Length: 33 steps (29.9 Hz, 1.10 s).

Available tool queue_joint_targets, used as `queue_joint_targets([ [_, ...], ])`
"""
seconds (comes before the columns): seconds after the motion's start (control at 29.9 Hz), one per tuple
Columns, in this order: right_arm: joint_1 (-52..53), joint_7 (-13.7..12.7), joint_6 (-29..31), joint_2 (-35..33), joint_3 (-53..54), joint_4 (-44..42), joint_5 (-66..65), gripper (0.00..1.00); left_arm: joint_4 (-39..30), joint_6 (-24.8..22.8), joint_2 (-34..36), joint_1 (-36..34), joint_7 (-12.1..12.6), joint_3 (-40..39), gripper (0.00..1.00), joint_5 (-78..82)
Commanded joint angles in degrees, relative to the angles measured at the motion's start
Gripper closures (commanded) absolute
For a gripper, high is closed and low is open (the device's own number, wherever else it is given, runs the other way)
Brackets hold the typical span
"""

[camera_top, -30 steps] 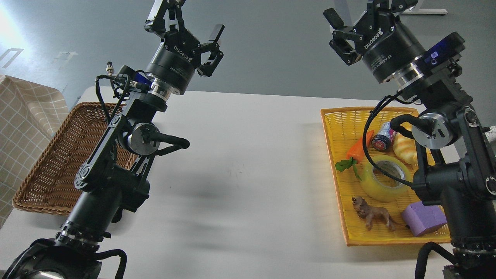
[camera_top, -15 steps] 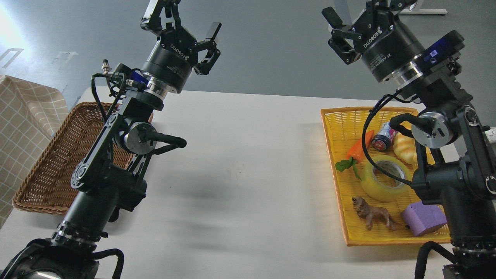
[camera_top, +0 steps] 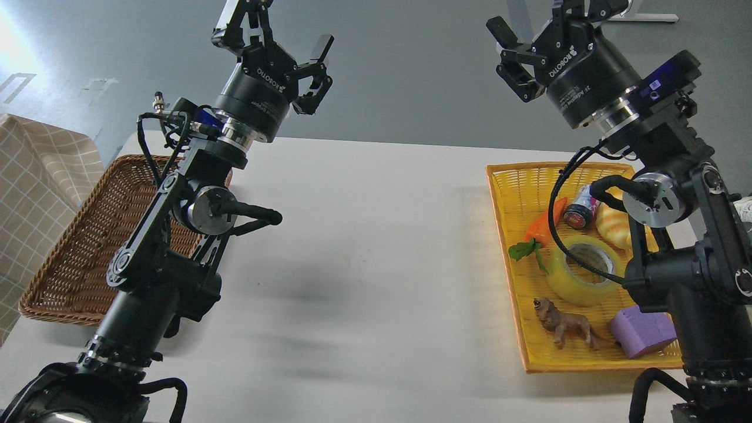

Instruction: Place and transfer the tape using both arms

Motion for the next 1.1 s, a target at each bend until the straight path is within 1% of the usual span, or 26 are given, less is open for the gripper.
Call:
queue_joint_targets([
  [0.0, 0.2, -0.6, 0.2, 0.0, -0.1, -0.1, 0.0, 0.00, 0.0, -0.1, 0.2, 0.2, 0.0, 0.0, 0.01, 0.0],
  [0.03, 0.2, -1.0, 0.4, 0.0, -0.3, 0.0, 0.0, 0.00, 0.0, -0.1, 0.3, 0.2, 0.0, 0.0, 0.01, -0.1],
  [0.07, 0.3, -1.9, 0.7, 0.0, -1.5, 0.0, 0.0, 0.00, 0.0, -0.1, 0.3, 0.2, 0.0, 0.1, 0.01, 0.0],
  [0.13, 0.6, -2.6, 0.7, 0.0, -3.9, 0.0, 0.0, 0.00, 0.0, -0.1, 0.3, 0.2, 0.0, 0.1, 0.01, 0.0],
  [0.4, 1.0, -2.6, 0.1, 0.0, -4.2, 0.0, 0.1, 0.00, 0.0, -0.2, 0.1, 0.3, 0.0, 0.1, 0.01, 0.0],
  [0.64, 0.9, -2.2, 0.2, 0.0, -1.4, 0.1, 0.2, 0.00, 0.0, -0.4, 0.3, 0.3, 0.0, 0.1, 0.01, 0.0],
  [0.84, 0.3, -2.2, 0.4, -0.3, -2.1, 2.4, -0.8, 0.00, 0.0, -0.4, 0.5, 0.2, 0.0, 0.1, 0.01, 0.0],
  [0.87, 0.3, -2.2, 0.4, -1.5, -2.1, 2.5, -1.1, 0.00, 0.0, -0.4, 0.5, 0.2, 0.0, 0.1, 0.01, 0.0],
  [0.94, 0.1, -1.9, 0.3, -7.9, -3.2, 3.8, -4.7, 0.00, 0.0, -0.3, 0.5, 0.2, 0.0, 0.0, 0.01, 0.0],
  [1.0, 0.1, -1.8, 0.3, -10.7, -3.8, 4.5, -5.4, 0.00, 0.0, -0.4, 0.4, 0.2, 0.0, 0.0, 0.01, 0.0],
  [1.04, -0.3, -1.8, 0.5, -13.9, -4.1, 5.3, -5.5, 0.00, 0.0, -0.4, 0.4, 0.2, 0.1, 0.1, 0.01, 0.0],
  [1.07, -0.5, -1.8, 0.6, -15.7, -4.4, 5.8, -5.5, 0.00, 0.0, -0.4, 0.4, 0.3, 0.1, 0.0, 0.01, 0.0],
])
